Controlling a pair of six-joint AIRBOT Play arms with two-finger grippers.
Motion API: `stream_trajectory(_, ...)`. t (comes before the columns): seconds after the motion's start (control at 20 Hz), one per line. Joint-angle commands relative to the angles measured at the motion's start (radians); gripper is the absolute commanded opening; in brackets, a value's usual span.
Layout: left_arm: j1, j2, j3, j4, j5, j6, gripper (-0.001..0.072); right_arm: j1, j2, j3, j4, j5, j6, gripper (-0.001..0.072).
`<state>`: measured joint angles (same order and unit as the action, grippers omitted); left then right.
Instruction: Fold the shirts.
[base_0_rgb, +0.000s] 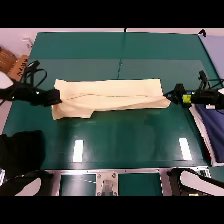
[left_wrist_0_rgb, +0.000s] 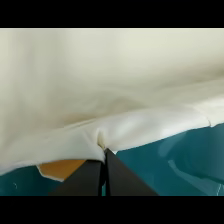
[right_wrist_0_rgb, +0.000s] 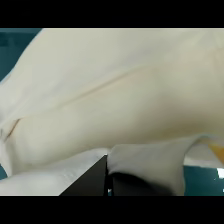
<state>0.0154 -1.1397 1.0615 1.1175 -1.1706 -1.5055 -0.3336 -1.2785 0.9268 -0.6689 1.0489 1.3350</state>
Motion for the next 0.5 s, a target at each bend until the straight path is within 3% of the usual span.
stream_trajectory(0.0,0.001,-0.232,0.178,-0.002,0.114,0.023,0.0023,0.062,-0.198,0.184,0.008,-0.064,0.023,0.0018)
stream_trajectory(0.15,0.0,-0.437,0.352,-0.016,0.171,0.062,0.0024,0.091,-0.374,0.32,0.034,-0.107,0.022,0.0018)
stream_trajectory(0.25,0.0,-0.557,0.446,-0.086,0.227,0.14,0.0026,0.104,-0.484,0.4,0.116,-0.142,0.008,0.0018)
stream_trajectory(0.3,0.0,-0.601,0.483,-0.093,0.27,0.149,0.0088,0.105,-0.529,0.437,0.154,-0.16,-0.014,0.0019)
stream_trajectory(0.35,0.0,-0.63,0.51,-0.092,0.298,0.149,0.0368,0.103,-0.568,0.474,0.183,-0.161,-0.016,0.0038)
stream_trajectory(0.4,0.001,-0.642,0.523,-0.092,0.321,0.149,0.0651,0.098,-0.589,0.505,0.195,-0.152,-0.016,0.0188)
stream_trajectory(0.45,0.001,-0.64,0.526,-0.089,0.334,0.15,0.0704,0.088,-0.594,0.531,0.193,-0.135,-0.017,0.0368)
